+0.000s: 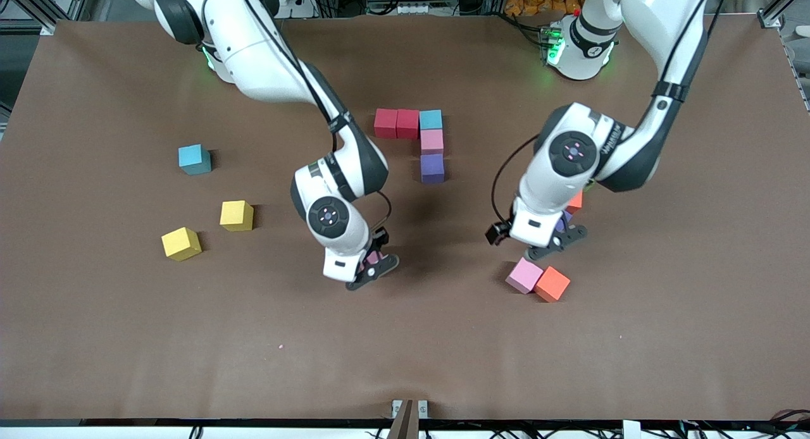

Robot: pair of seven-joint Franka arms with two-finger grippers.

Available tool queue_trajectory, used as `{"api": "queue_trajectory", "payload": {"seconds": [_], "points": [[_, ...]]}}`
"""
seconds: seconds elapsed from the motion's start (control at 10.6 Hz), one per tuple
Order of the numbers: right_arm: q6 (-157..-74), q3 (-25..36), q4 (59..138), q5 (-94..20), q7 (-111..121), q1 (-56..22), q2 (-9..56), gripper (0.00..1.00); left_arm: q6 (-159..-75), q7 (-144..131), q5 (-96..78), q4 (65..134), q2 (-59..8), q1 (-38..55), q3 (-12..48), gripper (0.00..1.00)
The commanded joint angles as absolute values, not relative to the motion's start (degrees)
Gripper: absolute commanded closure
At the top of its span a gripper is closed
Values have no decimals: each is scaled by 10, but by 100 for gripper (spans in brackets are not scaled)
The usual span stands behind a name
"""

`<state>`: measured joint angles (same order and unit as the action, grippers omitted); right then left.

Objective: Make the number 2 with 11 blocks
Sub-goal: 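Reach the pink cube with the left gripper while the right places pink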

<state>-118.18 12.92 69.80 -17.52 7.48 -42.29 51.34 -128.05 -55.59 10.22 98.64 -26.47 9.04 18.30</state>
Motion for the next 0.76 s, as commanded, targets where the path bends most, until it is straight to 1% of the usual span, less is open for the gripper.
{"api": "queue_trajectory", "payload": {"seconds": [0.0, 0.28, 0.38, 0.47, 0.66], "points": [[-1185, 127, 793, -163, 119, -452, 443, 78, -1267, -537, 92, 908, -333, 100, 155, 0], [-1199, 127, 885, -163, 187, -489, 379, 77, -1271, -507, 84, 822, -406, 105, 129, 0], [-1218, 127, 922, -163, 201, -513, 355, 77, -1274, -508, 71, 802, -430, 106, 126, 0], [-1255, 127, 974, -163, 204, -540, 332, 77, -1274, -508, 56, 798, -436, 107, 107, 0], [-1325, 127, 1059, -163, 226, -588, 294, 77, -1274, -512, 28, 801, -439, 108, 104, 0]]}}
